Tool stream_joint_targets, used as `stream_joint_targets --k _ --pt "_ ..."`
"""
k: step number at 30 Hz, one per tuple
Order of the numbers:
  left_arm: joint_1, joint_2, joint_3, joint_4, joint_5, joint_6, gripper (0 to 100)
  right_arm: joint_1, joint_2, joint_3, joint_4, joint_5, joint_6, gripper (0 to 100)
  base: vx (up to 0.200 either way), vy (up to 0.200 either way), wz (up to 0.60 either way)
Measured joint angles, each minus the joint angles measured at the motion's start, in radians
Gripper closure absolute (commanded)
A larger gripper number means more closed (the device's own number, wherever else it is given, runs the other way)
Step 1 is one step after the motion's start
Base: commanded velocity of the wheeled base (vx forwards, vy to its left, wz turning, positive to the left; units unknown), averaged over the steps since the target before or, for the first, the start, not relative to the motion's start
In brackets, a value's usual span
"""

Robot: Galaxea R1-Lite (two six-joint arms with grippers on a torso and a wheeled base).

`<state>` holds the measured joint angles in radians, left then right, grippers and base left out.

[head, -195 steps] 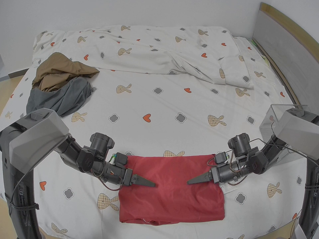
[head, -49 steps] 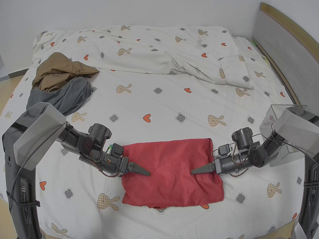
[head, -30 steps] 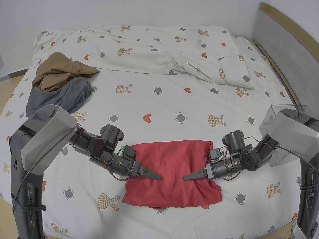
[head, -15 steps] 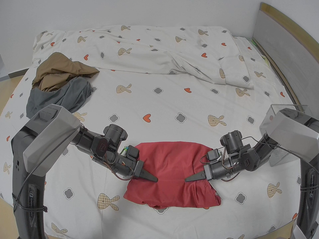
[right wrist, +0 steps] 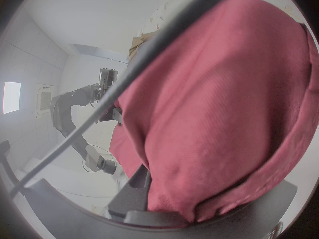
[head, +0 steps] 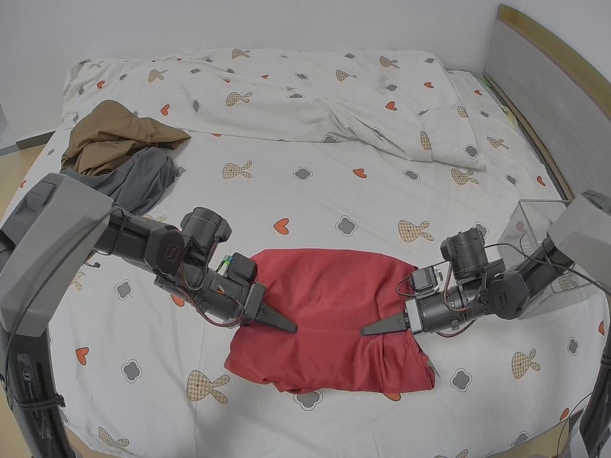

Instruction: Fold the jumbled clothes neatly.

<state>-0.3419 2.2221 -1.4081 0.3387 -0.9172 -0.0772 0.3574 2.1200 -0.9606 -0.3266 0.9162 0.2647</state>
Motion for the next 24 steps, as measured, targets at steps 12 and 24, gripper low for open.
stream_joint_targets --k 12,24 --pt "-0.004 -0.124 -0.029 0.185 0.142 -0.036 100 0.018 -0.176 0.035 0.007 -0.010 0.146 100 0.000 0.000 0.00" --pt "-0.017 -0.202 -0.140 0.328 0.147 -0.053 100 0.027 -0.241 0.030 0.007 -0.052 0.174 100 0.000 0.000 0.00"
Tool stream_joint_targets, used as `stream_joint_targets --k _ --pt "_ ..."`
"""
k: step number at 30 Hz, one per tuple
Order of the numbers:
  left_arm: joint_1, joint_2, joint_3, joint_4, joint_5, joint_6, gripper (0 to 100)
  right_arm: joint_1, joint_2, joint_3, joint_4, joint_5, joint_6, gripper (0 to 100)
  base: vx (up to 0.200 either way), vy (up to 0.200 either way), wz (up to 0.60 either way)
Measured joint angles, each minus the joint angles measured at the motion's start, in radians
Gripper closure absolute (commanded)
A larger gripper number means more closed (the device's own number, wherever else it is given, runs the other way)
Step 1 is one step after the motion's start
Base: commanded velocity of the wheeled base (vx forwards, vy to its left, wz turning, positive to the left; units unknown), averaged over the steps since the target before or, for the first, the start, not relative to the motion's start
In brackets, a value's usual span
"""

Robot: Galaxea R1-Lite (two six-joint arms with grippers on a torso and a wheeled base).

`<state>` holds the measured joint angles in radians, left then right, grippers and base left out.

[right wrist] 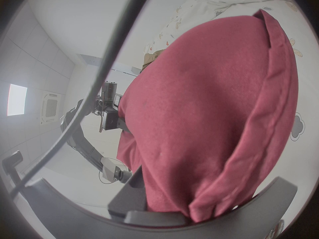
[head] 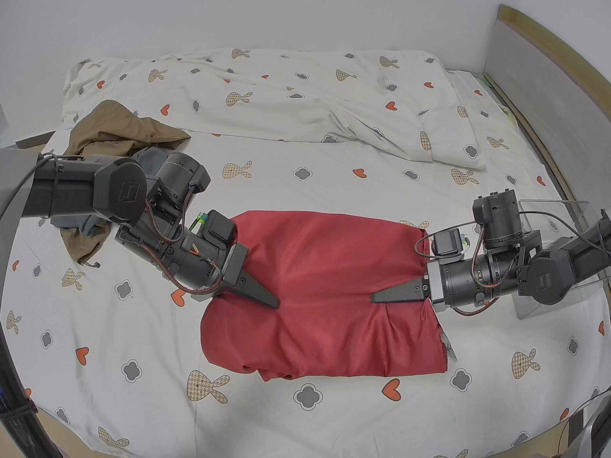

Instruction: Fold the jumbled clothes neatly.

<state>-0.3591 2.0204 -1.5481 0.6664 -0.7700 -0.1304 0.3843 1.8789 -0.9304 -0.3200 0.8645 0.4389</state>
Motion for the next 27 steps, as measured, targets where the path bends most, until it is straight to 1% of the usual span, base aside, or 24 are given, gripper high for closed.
stream_joint_targets --k 3,5,10,13,23,25,27 --pt "-0.007 -0.005 -0.009 0.001 0.000 -0.005 100 0.009 -0.004 -0.002 0.000 -0.066 0.001 100 0.000 0.000 0.00" --pt "-0.016 -0.007 -0.020 0.002 0.000 -0.019 100 0.015 -0.005 -0.006 0.000 -0.099 0.001 100 0.000 0.000 0.00" --pt "-0.036 -0.007 -0.046 0.001 0.000 -0.050 100 0.030 -0.006 -0.016 -0.001 -0.216 0.001 100 0.000 0.000 0.00" --pt "-0.048 -0.006 -0.058 0.001 0.000 -0.056 100 0.039 -0.011 -0.020 0.000 -0.231 0.000 100 0.000 0.000 0.00" --pt "-0.059 0.030 -0.104 -0.001 -0.001 -0.067 100 0.058 -0.042 -0.015 0.001 -0.231 -0.001 100 0.000 0.000 0.00" --pt "-0.060 0.038 -0.115 0.000 -0.001 -0.074 100 0.059 -0.053 -0.015 0.016 -0.230 -0.001 100 0.000 0.000 0.00" --pt "-0.060 0.043 -0.121 0.000 -0.001 -0.078 100 0.059 -0.064 -0.020 0.064 -0.231 -0.003 100 0.000 0.000 0.00"
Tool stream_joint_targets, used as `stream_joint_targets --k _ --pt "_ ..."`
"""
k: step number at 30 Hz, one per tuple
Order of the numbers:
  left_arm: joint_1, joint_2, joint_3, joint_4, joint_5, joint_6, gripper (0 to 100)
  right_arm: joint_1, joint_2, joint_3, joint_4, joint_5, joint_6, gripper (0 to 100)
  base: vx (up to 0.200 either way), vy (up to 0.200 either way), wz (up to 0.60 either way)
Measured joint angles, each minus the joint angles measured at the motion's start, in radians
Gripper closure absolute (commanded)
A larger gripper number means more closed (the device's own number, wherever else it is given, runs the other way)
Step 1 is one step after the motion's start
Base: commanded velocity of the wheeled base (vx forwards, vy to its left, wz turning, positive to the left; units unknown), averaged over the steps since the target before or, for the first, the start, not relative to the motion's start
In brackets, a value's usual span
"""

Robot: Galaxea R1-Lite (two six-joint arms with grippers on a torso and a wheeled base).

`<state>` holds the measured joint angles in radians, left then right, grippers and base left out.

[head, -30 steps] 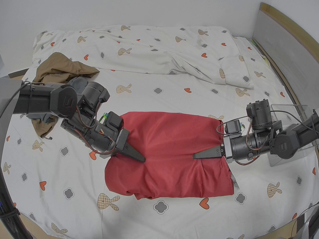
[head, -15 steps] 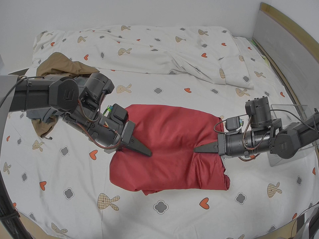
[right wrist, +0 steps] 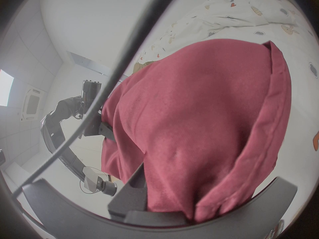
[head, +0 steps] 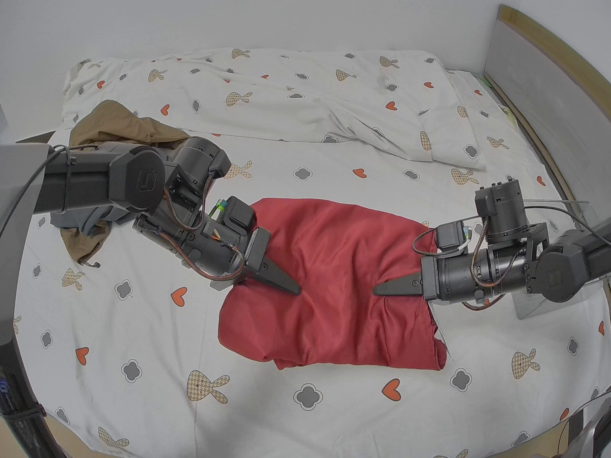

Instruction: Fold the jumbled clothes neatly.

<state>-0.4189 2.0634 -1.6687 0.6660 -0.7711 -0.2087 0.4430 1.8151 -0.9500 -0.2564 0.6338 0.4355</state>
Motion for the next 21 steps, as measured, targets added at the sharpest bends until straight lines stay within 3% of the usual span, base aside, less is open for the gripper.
stream_joint_targets --k 4,12,21 --pt "0.000 0.007 -0.009 0.000 0.000 -0.009 100 -0.002 -0.020 -0.027 0.108 0.000 -0.004 100 0.000 0.000 0.00" --pt "-0.019 0.010 -0.028 0.001 0.001 -0.053 100 -0.003 -0.050 -0.051 0.122 -0.001 -0.006 100 0.000 0.000 0.00" --pt "-0.029 0.011 -0.032 0.002 0.002 -0.055 100 -0.001 -0.055 -0.047 0.122 -0.001 -0.007 100 0.000 -0.200 0.00"
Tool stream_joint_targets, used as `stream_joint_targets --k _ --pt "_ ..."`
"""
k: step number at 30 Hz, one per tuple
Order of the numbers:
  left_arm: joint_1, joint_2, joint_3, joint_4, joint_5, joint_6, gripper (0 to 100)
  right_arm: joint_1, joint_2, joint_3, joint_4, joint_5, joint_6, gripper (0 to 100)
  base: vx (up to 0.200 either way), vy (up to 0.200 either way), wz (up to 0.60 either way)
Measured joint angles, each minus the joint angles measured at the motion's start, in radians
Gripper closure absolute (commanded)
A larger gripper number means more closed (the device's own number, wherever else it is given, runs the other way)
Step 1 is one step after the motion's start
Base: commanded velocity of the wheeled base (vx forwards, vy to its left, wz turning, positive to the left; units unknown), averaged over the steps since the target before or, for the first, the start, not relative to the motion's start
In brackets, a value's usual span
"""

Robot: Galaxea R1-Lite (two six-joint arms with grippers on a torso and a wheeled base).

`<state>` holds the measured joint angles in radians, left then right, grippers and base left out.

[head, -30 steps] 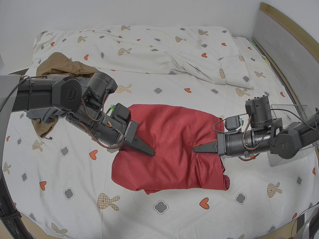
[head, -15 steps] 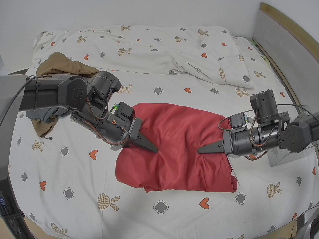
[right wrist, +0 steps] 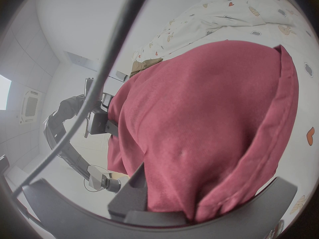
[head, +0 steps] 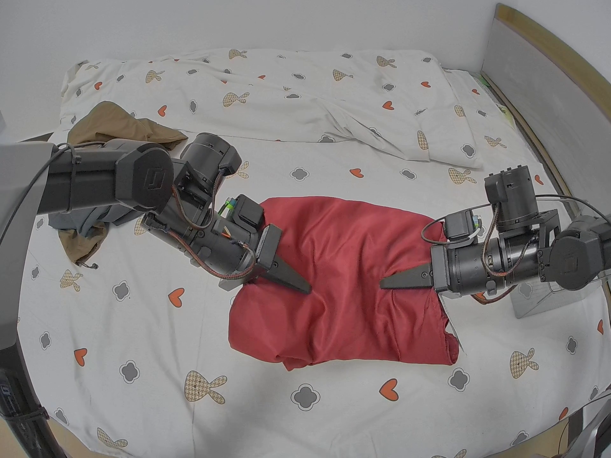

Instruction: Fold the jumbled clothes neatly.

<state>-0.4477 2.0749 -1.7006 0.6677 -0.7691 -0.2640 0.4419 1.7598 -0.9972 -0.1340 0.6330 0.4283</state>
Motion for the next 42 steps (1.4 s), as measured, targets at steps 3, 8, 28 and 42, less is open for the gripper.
stream_joint_targets --k 3,8,28,42 --pt "0.001 0.000 0.001 0.000 0.001 0.000 100 0.000 0.000 0.000 -0.001 0.000 0.001 100 0.000 -0.200 0.00" --pt "-0.004 0.000 0.003 0.001 0.000 0.000 100 -0.003 0.000 0.003 0.000 0.000 0.001 100 0.000 -0.120 0.00" --pt "-0.028 -0.003 0.001 0.000 0.041 0.000 100 -0.008 -0.023 0.005 0.002 -0.001 0.003 100 0.000 0.000 0.00" --pt "-0.030 -0.002 0.000 -0.002 0.041 0.000 100 -0.011 -0.023 0.005 0.002 -0.001 0.003 100 -0.086 0.000 0.00"
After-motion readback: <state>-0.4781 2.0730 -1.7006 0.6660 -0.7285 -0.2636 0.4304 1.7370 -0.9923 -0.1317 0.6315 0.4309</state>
